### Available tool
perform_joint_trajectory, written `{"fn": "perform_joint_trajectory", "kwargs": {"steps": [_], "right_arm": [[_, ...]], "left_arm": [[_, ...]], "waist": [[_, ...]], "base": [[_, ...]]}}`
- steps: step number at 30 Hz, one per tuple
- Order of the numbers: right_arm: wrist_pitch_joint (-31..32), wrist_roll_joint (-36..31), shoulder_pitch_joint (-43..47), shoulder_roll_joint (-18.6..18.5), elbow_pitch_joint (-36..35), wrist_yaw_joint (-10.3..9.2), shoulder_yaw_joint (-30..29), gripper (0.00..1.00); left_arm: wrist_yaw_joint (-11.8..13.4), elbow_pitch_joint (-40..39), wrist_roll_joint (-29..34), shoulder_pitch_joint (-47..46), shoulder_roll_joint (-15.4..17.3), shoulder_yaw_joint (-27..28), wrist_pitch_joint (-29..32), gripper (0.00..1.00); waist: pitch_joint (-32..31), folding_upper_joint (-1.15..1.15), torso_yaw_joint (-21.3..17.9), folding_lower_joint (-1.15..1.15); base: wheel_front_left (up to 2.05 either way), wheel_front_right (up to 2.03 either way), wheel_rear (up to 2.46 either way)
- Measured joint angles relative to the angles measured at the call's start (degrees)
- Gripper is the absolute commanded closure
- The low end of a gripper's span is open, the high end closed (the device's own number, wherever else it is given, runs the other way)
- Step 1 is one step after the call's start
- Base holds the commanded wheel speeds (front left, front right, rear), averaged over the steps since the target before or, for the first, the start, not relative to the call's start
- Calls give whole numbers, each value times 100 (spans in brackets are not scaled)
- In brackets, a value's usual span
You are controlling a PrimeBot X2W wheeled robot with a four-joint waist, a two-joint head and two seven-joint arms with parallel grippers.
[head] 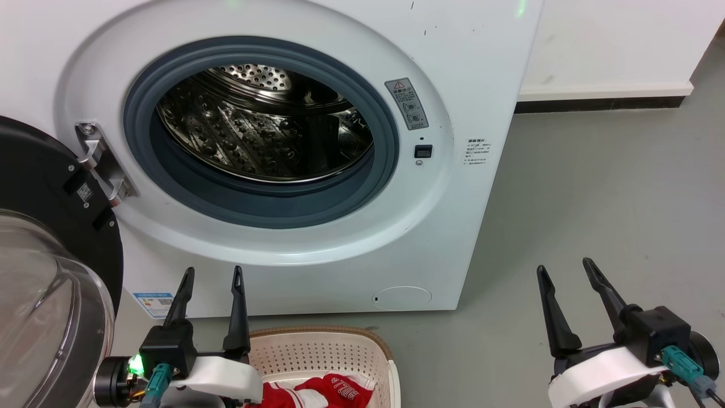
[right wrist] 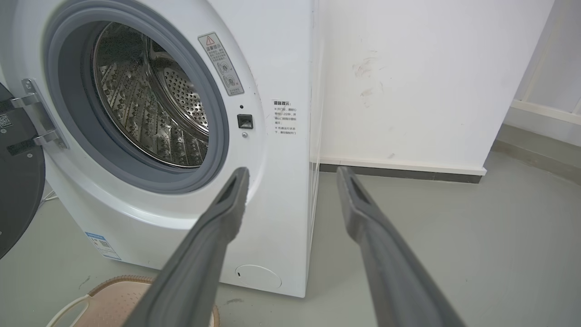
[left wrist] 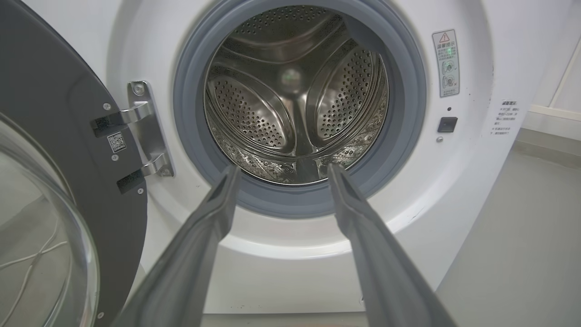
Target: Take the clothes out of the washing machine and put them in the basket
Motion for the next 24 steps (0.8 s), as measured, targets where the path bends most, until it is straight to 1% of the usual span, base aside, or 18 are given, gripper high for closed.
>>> {"fn": "perform_joint_trajectory", "kwargs": {"steps": [1,2,5,7,24], "right_arm": [[-1,9,0,0,7,0,2,0],[-4,15,-1,0,9,0,2,100],[-16,27,62,2,122,0,12,100],[-16,147,118,2,160,0,24,100],[130,2214,-3,-87,474,0,-14,100]], "left_arm": [[0,-2,-8,0,2,-3,16,0],[0,-9,-11,0,3,-9,16,100],[-1,107,-16,45,-23,-8,22,100],[-7,203,-136,72,-37,19,85,100],[-236,314,-2009,34,-62,225,525,100]], "waist": [[5,0,2,0],[11,0,3,0],[14,0,4,0],[14,0,7,0],[4,0,45,0]], "base": [[0,0,0],[0,0,0],[0,0,0],[0,0,0],[0,0,0]]}}
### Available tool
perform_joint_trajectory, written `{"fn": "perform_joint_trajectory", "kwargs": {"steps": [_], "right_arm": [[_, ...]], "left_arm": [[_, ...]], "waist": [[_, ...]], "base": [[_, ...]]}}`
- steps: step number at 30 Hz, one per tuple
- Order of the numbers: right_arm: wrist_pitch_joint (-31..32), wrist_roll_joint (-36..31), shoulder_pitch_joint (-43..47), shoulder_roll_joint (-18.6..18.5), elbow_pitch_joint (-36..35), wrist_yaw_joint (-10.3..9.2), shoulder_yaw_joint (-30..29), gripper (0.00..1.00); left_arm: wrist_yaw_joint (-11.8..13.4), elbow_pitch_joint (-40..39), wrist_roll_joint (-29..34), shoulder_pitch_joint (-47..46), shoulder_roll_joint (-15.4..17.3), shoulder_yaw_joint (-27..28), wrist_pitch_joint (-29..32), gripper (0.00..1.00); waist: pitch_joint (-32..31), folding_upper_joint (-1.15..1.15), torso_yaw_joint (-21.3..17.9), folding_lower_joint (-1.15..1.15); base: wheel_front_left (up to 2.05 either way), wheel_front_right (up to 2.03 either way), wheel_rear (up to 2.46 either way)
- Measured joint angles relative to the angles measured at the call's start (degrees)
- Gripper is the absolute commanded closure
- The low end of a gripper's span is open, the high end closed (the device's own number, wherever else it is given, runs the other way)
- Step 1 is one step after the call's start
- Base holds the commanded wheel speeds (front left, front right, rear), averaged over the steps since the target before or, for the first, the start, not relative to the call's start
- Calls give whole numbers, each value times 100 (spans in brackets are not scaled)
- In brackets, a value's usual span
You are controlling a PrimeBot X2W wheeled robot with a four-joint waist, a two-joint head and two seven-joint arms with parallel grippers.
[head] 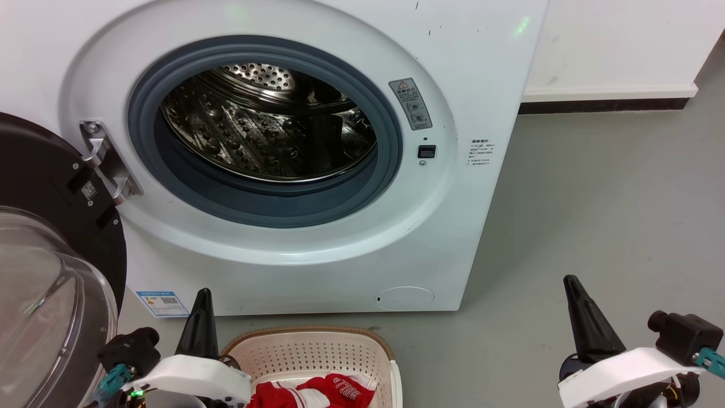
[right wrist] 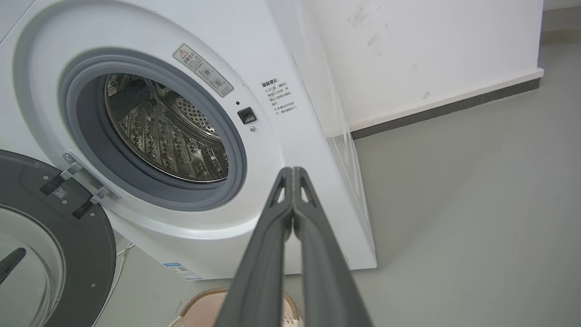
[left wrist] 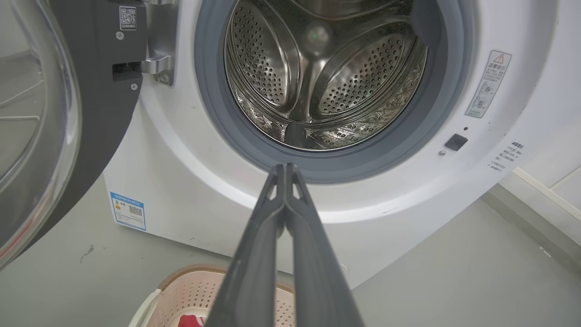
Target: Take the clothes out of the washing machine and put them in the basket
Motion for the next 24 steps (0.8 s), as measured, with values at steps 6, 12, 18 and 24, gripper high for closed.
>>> {"fn": "perform_joint_trajectory", "kwargs": {"steps": [6,12,18,24], "right_arm": [[54,614,-73,-29,87,-1,-24,100],[107,1194,-106,-49,175,-1,-54,100],[156,1731,-196,-67,253,-1,-88,100],[209,2237,-219,-78,330,-1,-123,100]], "left_arm": [[-70,33,-588,-44,-13,57,130,100],[-123,71,-1124,-88,-31,130,257,100],[-180,102,-1636,-111,-48,183,369,100],[-248,134,-2106,-163,-63,236,495,100]], "waist": [[-3,0,13,0],[-7,0,26,0],[-10,0,39,0],[-13,0,52,0]], "base": [[0,0,0],[0,0,0],[0,0,0],[0,0,0]]}}
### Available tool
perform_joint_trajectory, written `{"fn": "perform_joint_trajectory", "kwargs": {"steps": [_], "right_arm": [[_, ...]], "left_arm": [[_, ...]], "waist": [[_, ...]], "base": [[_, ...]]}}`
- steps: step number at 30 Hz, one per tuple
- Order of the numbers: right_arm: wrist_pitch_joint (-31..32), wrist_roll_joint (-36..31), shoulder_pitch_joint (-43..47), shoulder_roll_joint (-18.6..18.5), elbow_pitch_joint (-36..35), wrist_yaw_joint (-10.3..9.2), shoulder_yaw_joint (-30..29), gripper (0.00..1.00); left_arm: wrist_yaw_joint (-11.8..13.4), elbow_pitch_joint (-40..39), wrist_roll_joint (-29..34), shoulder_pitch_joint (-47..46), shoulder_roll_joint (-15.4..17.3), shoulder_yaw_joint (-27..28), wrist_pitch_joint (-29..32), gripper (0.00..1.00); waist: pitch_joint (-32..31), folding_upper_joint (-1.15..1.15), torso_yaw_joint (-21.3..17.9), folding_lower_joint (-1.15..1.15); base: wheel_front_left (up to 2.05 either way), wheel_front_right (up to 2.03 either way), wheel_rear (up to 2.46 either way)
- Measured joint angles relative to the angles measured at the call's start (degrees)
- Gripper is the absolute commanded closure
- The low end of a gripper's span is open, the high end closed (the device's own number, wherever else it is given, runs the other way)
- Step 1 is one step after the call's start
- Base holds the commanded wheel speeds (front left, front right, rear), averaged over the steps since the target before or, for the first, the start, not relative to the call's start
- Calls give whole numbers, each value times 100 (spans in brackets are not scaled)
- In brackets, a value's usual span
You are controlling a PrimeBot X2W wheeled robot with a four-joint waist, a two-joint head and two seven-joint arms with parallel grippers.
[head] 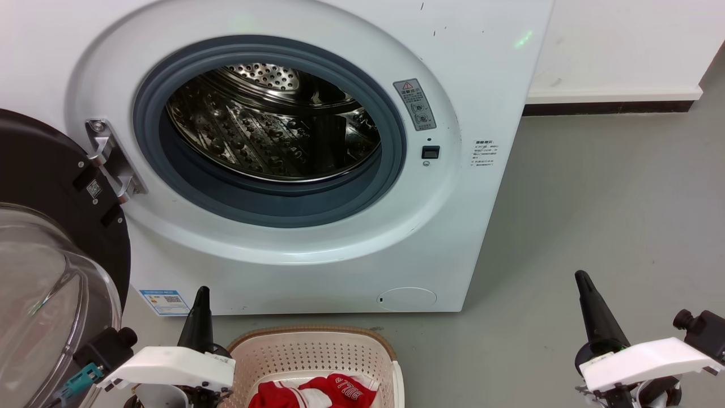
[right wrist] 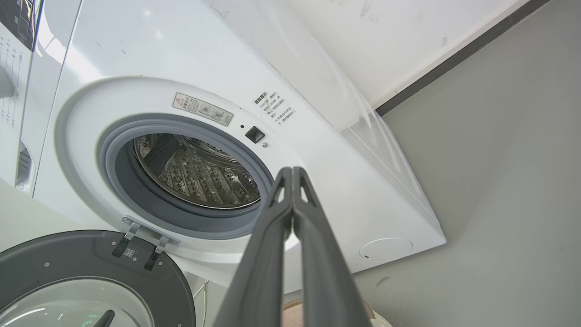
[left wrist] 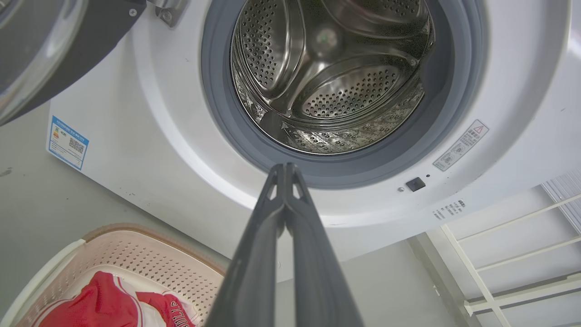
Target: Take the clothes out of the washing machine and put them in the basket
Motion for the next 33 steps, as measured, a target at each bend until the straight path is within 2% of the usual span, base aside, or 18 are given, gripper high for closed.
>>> {"fn": "perform_joint_trajectory", "kwargs": {"steps": [33], "right_arm": [[285,2231,-274,-26,349,-1,-211,100]], "left_arm": [[-274,147,-2182,-171,-45,271,515,100]], "waist": [[-18,0,71,0]], "base": [[0,0,0]]}}
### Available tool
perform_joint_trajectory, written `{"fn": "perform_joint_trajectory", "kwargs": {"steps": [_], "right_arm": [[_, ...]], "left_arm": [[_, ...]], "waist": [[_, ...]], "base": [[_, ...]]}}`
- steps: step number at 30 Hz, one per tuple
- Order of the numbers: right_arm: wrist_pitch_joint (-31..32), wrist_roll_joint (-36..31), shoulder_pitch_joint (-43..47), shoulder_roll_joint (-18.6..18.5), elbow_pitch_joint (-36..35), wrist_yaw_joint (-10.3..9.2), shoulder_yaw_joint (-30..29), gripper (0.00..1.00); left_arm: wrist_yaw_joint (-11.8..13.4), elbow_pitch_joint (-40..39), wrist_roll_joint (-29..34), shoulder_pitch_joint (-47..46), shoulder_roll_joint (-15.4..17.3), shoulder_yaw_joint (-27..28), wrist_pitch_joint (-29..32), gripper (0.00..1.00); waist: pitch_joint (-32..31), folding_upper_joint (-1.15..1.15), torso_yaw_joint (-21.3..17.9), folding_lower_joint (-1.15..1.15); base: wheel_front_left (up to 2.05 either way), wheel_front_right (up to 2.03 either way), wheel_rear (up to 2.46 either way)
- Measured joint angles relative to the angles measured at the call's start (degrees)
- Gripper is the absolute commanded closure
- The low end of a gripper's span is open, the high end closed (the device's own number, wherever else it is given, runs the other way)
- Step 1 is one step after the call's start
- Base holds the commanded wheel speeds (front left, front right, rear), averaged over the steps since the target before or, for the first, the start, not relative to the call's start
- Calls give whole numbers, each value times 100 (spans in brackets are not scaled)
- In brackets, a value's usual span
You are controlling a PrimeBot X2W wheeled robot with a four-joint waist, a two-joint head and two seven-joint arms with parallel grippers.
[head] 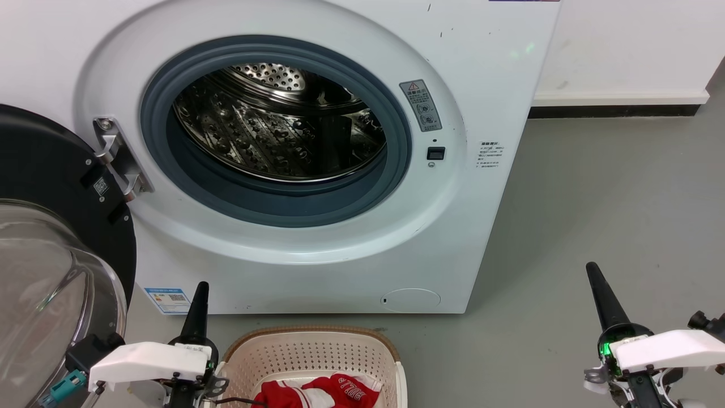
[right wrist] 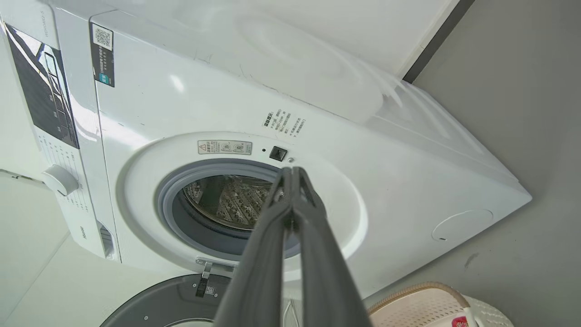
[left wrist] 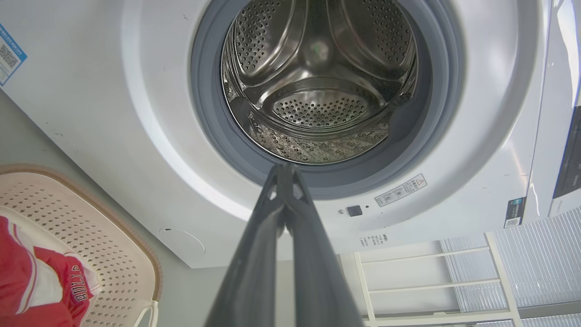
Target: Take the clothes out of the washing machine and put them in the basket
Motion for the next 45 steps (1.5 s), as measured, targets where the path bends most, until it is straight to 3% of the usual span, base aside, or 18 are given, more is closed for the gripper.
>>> {"fn": "perform_joint_trajectory", "kwargs": {"steps": [45], "right_arm": [[326,2145,-250,12,347,0,-280,100]], "left_arm": [[-255,145,-2138,-197,-40,244,506,100]], "waist": [[-24,0,97,0]], "base": [[0,0,0]]}}
